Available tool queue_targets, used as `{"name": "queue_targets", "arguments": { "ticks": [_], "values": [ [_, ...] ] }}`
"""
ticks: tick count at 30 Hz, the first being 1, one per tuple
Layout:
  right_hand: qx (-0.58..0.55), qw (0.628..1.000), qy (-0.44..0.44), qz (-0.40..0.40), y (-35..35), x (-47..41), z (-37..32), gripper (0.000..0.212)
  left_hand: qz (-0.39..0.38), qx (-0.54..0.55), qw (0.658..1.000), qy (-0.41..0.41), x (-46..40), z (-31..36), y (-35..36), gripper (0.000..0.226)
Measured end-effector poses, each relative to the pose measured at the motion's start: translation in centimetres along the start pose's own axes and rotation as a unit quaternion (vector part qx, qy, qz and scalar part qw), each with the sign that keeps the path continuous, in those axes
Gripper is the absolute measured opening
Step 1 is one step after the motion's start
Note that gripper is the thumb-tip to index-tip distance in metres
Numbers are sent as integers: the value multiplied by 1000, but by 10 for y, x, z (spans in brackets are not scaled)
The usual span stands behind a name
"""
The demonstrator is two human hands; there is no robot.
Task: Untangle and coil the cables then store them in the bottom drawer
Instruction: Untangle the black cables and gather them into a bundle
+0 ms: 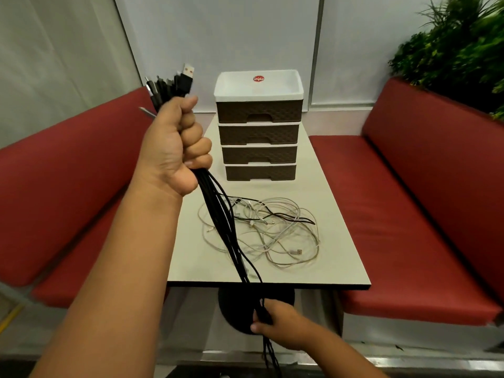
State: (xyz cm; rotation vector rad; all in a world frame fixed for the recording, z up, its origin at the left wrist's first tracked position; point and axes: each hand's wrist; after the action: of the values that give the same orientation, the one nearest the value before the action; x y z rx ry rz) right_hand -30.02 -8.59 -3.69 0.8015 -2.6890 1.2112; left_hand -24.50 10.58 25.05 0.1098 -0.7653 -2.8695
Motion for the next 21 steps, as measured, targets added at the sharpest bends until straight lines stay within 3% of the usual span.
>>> {"name": "queue_targets", "arguments": {
  "ticks": [4, 7, 10, 13, 16, 21],
  "values": [
    [110, 989, 40, -87, -29, -21, -5, 50, -1, -6, 1000, -30, -22, -16, -22, 57],
    [128, 985, 48, -108, -52, -42, -19, 38, 0, 8, 999, -52, -45, -27, -41, 58],
    [32, 994, 40, -101, -76, -63, -41, 23, 4, 13, 997, -72, -69, -34, -59, 57],
    [-79, 995, 30, -52, -95, -96, -60, 17, 10, 16, 995, -96, -94, -39, -75, 57],
    [-160, 985, 47, 45, -107, -139, -73, 14, 13, 16, 993, -119, -121, -45, -91, 55],
    [-22, 975, 43, 218, -107, -221, -72, 15, 19, 7, 988, -151, -156, -58, -110, 56]
  ]
}}
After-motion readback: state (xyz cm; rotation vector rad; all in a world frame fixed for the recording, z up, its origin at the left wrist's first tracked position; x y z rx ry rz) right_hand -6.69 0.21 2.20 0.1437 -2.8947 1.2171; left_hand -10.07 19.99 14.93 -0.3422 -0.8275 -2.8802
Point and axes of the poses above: each hand's wrist, its own x-axis away from the middle knuckle, its own y-axis out of the palm, z = x × y, and after that the axes turned 9 degrees about z, right-handed
